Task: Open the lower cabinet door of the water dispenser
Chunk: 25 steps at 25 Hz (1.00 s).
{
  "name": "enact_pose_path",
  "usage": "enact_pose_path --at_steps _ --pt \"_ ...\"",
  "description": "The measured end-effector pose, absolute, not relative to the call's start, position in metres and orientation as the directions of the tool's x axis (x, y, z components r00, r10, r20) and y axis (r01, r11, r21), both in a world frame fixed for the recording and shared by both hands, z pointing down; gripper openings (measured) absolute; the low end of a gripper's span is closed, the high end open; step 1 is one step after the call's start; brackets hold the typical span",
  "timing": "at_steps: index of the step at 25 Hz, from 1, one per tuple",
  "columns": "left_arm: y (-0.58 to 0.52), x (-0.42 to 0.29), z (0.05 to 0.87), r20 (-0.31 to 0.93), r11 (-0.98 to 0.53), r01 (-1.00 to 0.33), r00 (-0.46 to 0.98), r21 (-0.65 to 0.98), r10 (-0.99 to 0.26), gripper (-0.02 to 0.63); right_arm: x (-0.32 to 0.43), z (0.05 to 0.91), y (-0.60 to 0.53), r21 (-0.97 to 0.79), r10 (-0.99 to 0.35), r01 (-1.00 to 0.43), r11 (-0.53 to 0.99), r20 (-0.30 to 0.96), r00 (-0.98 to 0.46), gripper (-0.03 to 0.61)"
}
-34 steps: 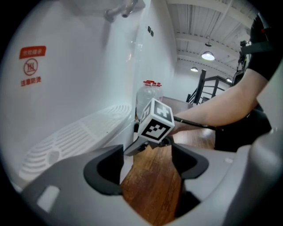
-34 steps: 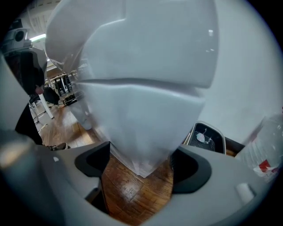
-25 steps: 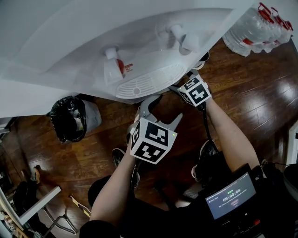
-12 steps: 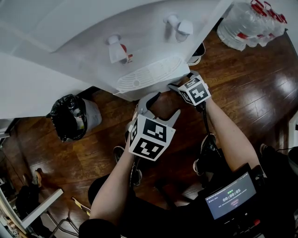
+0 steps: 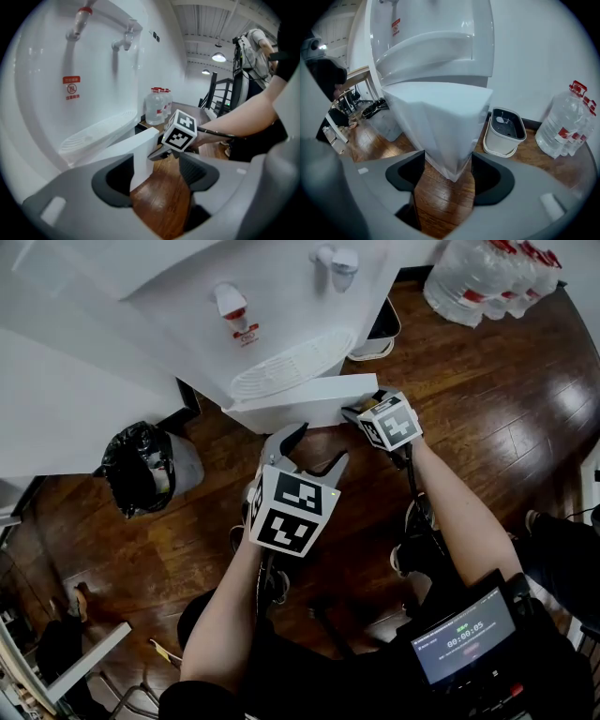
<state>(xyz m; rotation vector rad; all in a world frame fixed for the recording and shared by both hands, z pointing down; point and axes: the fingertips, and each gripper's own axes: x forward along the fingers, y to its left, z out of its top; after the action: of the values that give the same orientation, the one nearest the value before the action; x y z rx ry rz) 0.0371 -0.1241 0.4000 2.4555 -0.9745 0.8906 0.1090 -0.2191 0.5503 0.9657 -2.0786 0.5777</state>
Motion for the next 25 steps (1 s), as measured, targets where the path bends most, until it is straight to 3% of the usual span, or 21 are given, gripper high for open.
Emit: enact_pose_path --at_steps 19,25 --pt "-0.044 -0.001 0.385 0.657 -0.639 -0.765 0.523 0.082 -0.543 0.316 0.109 0.547 -0.121 -0.019 -0.446 -0.784 0.620 0.813 -0.373 0.186" --pt "-0.041 -0.014 0.386 0.664 -0.636 -0.768 0.512 0.072 -0.544 0.316 0.097 0.554 -0.087 0.009 -0.383 -0.700 0.714 0.841 -0.381 0.169"
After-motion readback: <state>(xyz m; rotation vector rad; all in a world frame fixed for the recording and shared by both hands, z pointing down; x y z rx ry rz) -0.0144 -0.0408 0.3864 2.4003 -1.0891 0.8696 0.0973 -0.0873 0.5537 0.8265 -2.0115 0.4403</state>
